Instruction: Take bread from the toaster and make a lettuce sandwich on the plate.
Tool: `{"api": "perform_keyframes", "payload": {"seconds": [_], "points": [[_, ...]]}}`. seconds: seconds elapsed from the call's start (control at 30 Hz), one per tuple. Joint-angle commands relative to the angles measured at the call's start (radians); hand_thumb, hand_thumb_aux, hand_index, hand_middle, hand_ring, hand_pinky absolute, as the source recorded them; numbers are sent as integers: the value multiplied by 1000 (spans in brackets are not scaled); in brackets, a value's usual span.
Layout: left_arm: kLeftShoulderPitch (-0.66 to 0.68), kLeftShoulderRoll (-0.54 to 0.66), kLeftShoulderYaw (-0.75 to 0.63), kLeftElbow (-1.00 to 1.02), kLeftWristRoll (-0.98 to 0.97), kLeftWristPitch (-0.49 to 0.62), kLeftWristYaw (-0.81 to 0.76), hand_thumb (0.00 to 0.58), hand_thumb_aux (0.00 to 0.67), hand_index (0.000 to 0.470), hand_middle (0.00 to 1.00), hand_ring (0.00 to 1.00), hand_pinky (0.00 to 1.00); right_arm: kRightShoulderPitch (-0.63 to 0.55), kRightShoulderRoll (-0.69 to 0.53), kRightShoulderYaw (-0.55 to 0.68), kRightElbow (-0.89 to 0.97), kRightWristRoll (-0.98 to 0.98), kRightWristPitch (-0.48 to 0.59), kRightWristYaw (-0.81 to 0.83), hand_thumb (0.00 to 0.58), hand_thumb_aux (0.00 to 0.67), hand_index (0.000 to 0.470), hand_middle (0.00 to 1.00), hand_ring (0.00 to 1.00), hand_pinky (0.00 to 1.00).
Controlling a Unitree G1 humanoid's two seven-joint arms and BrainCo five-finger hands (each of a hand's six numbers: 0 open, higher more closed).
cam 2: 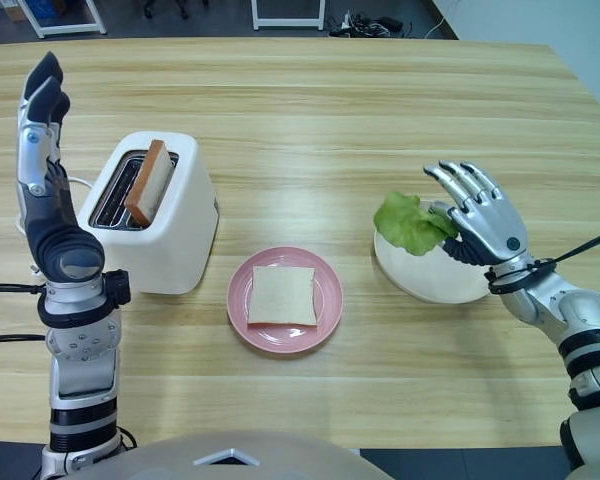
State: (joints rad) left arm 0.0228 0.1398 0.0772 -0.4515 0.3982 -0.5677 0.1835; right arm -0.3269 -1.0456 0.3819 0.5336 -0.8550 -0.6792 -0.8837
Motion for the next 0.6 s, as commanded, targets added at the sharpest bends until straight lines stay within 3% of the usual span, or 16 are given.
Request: {"api": "perform_keyframes", "payload": {"seconds": [0.03,0.17,0.33,0.6], "points": [[-19,1,-8,22,0,-3,-7,0,0,0,0,0,0,21,87,-16,-168,25,-12,112,580,670,470,0,0,0],[-29,-2,-11,35,1,-10,-9,0,0,0,0,0,0,-30,230,49,-203,-21,-24,222,580,670,470,0,0,0],[-27,-2,-8,31,-5,-17,-12,0,0,0,0,0,0,-117,387,171,-89,-127,-44,312,580,670,470,0,0,0],[-19,-9,-10,28,-2,-21,-13,0,0,0,0,0,0,-161,431,255,26,-212,-82,326,580,670,470,0,0,0]]}}
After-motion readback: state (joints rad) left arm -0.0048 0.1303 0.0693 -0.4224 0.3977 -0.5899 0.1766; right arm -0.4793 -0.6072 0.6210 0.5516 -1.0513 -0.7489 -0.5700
